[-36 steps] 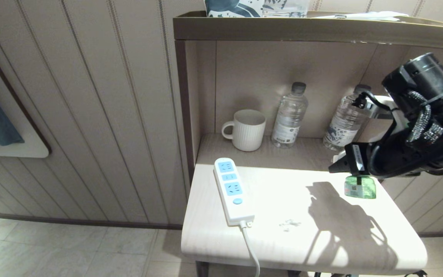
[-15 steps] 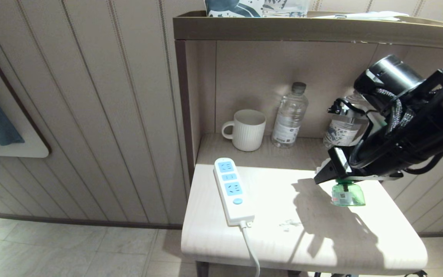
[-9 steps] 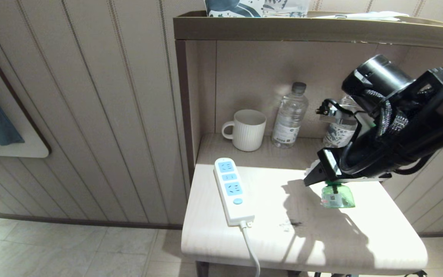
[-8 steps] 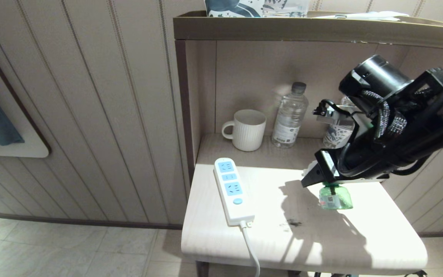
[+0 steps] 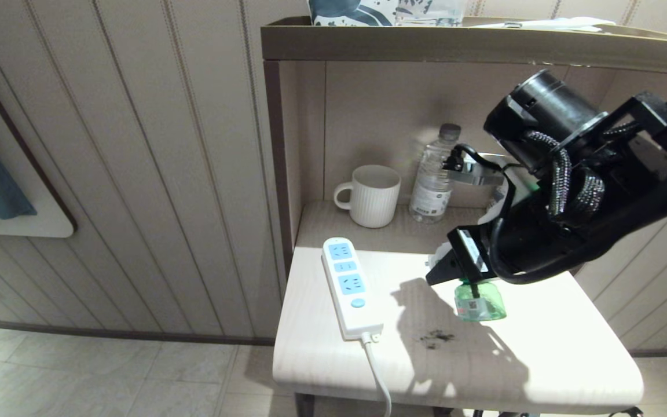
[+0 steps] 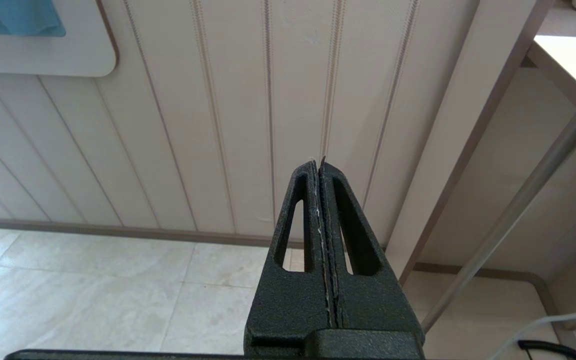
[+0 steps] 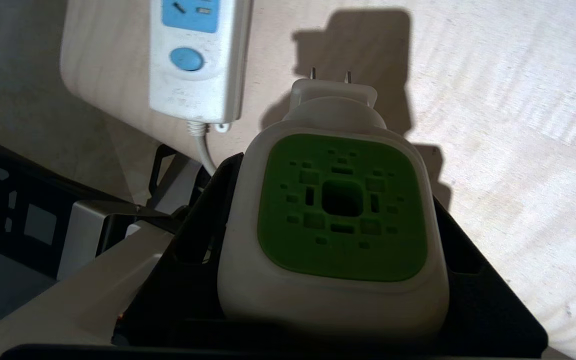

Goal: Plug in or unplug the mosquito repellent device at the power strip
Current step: Insert the plug into the socket

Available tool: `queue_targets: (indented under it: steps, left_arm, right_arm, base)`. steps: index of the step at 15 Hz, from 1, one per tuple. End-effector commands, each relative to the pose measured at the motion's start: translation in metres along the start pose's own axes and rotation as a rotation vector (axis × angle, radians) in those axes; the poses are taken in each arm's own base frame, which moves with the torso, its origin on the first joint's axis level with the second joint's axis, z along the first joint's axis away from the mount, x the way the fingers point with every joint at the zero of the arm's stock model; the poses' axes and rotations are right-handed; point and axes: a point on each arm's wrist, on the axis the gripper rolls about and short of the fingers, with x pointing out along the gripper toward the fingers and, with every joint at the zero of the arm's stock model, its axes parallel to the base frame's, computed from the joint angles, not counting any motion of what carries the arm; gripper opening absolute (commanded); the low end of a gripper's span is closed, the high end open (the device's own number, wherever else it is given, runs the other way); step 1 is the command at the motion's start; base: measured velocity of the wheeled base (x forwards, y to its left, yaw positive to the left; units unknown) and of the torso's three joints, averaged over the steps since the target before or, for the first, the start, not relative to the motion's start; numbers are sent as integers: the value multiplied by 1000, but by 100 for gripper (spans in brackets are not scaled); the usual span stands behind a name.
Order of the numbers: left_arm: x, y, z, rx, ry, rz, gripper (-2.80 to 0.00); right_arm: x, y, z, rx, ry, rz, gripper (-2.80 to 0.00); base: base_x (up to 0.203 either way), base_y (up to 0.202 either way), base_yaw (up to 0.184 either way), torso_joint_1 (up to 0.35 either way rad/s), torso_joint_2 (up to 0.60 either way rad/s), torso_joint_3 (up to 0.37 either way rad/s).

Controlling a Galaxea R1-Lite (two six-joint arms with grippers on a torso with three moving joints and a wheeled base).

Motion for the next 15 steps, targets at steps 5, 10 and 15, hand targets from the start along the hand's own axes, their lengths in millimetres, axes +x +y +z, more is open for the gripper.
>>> queue_targets:
  steps: [5, 10, 15]
  left_arm:
    - [0, 0, 0, 0, -1, 0, -280]
    - [0, 0, 0, 0, -1, 0, -280]
    - [0, 0, 0, 0, -1, 0, -280]
  right_arm:
    - [27, 35, -2, -88, 69, 44, -280]
    - [35, 60, -1, -148, 65, 72, -280]
    - [40, 75, 5, -175, 43, 83, -280]
  base:
    - [0, 0, 0, 0, 0, 0]
    - [0, 0, 0, 0, 0, 0]
    - [0, 0, 0, 0, 0, 0]
